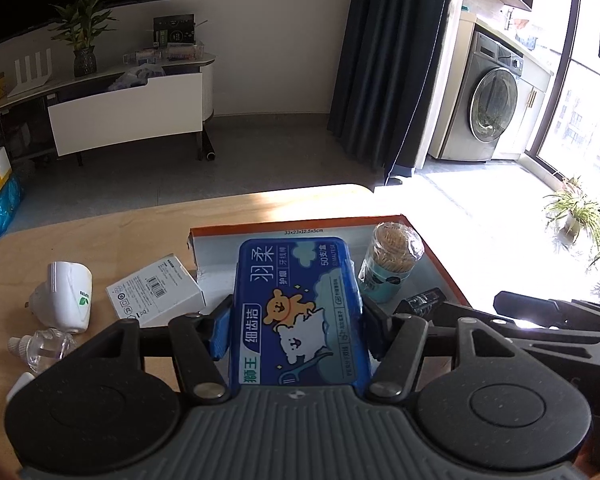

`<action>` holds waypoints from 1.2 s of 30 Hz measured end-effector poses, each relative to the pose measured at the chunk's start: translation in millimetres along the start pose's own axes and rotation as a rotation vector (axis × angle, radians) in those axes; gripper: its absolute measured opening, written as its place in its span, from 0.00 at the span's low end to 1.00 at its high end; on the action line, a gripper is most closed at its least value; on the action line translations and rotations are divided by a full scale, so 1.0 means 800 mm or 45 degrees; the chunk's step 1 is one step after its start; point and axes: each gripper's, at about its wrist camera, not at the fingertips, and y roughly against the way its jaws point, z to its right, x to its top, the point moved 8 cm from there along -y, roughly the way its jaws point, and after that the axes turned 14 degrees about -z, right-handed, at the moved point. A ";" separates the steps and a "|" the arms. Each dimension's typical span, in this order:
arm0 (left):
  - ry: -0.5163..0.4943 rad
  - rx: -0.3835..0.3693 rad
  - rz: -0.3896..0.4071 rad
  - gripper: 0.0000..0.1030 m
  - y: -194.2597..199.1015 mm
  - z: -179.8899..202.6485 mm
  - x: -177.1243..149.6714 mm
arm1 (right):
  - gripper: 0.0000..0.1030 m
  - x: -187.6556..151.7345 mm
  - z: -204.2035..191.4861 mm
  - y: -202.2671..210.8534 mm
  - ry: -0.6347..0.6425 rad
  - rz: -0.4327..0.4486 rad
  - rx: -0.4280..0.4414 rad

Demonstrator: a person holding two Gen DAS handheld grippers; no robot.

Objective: Organize rigid objects
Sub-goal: 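Carry the blue tin and white repellent plug with both tools into the tray, then open both tools to release the tin and plug in the tray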

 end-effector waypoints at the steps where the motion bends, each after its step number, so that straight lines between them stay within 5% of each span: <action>1: -0.005 0.000 -0.002 0.61 -0.002 0.002 0.002 | 0.79 0.001 0.001 0.002 -0.002 0.009 0.001; 10: -0.012 -0.071 -0.021 0.62 -0.027 0.018 0.031 | 0.79 0.004 0.017 0.019 -0.029 0.064 -0.027; 12: -0.005 -0.083 -0.014 0.75 -0.028 0.019 0.035 | 0.79 0.005 0.016 0.021 -0.029 0.068 -0.028; 17: 0.008 -0.061 0.012 0.78 -0.010 0.011 0.030 | 0.79 0.005 0.006 0.025 0.006 0.078 -0.018; 36: 0.162 0.162 -0.032 0.92 0.058 -0.071 -0.028 | 0.84 0.004 -0.070 0.020 0.123 0.045 0.074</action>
